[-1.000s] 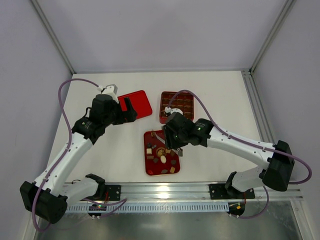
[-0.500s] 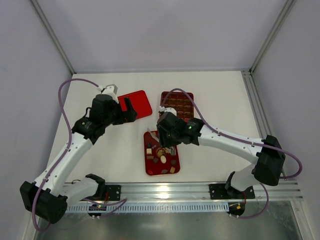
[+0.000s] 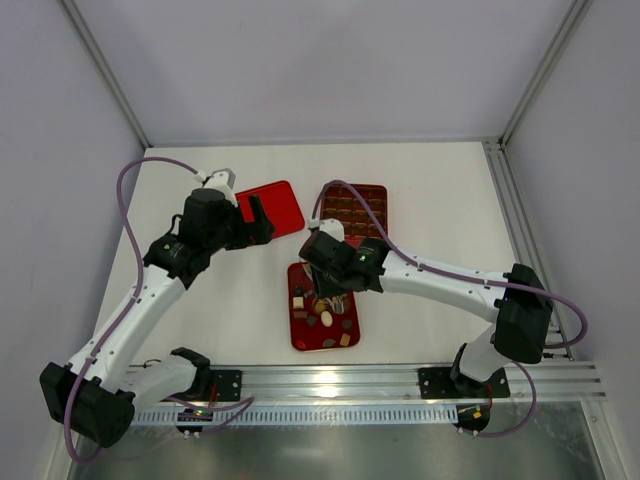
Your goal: Pack the chocolate
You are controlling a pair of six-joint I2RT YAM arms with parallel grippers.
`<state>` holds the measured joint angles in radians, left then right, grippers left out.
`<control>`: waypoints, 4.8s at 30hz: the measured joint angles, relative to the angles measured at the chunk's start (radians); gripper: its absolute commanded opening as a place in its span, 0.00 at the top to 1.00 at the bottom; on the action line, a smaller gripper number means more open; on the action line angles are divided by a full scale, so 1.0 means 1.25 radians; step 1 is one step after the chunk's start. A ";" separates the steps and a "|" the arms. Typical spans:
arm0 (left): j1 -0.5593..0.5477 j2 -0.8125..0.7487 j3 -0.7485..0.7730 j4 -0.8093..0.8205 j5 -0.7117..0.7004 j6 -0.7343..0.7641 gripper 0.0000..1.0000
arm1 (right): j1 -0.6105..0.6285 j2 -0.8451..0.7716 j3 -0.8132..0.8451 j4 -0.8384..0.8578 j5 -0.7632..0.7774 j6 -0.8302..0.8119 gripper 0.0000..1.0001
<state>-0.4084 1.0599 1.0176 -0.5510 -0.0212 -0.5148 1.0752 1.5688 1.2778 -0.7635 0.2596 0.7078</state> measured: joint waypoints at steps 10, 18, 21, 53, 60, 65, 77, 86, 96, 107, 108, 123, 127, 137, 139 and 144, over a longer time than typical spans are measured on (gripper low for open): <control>0.000 0.000 0.000 0.000 0.005 0.000 0.00 | 0.006 0.005 0.005 -0.005 0.005 0.005 0.57; 0.000 0.000 0.000 0.000 0.006 0.000 0.00 | 0.010 0.013 0.006 -0.004 0.003 0.006 0.57; 0.000 0.000 0.000 0.000 0.006 0.000 0.00 | 0.010 0.013 0.006 -0.004 0.003 0.008 0.57; 0.000 0.000 0.000 0.000 0.006 0.000 0.01 | 0.017 0.025 -0.008 0.006 0.004 0.029 0.67; 0.000 0.000 0.000 0.000 0.006 0.000 0.00 | 0.017 0.024 -0.008 0.006 0.007 0.029 0.69; 0.000 0.000 0.000 0.000 0.006 0.000 0.00 | 0.017 0.014 -0.008 0.000 0.007 0.027 0.69; 0.000 0.000 0.000 0.000 0.005 0.000 0.00 | 0.017 -0.057 -0.017 -0.024 0.007 0.026 0.69; 0.000 0.000 0.000 0.000 0.005 0.000 0.00 | 0.007 -0.095 -0.018 -0.043 0.013 0.016 0.70; 0.000 0.000 0.000 0.000 0.005 0.000 0.00 | -0.086 -0.130 -0.017 -0.054 0.014 -0.026 0.70; 0.000 0.000 0.000 0.000 0.005 0.000 0.00 | -0.274 -0.070 0.064 -0.009 -0.020 -0.113 0.69; 0.000 0.000 0.000 0.000 0.005 0.000 0.00 | -0.284 -0.052 0.084 -0.001 -0.022 -0.122 0.69; 0.000 0.000 0.000 0.000 0.005 0.000 0.00 | -0.358 0.164 0.244 0.025 -0.041 -0.188 0.69; 0.000 0.000 0.000 0.000 0.005 0.000 0.00 | -0.358 0.179 0.269 0.029 -0.043 -0.193 0.69; 0.000 0.000 0.000 0.000 0.005 0.000 0.00 | -0.358 0.211 0.274 0.030 -0.055 -0.194 0.66; 0.000 0.000 0.000 0.000 0.005 0.000 0.00 | -0.358 0.218 0.275 0.031 -0.058 -0.194 0.62; 0.000 0.000 0.000 0.000 0.005 0.000 0.00 | -0.358 0.222 0.275 0.031 -0.065 -0.196 0.57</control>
<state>-0.4084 1.0599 1.0176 -0.5507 -0.0151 -0.5148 0.6273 1.8465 1.6218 -0.7246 0.1787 0.4629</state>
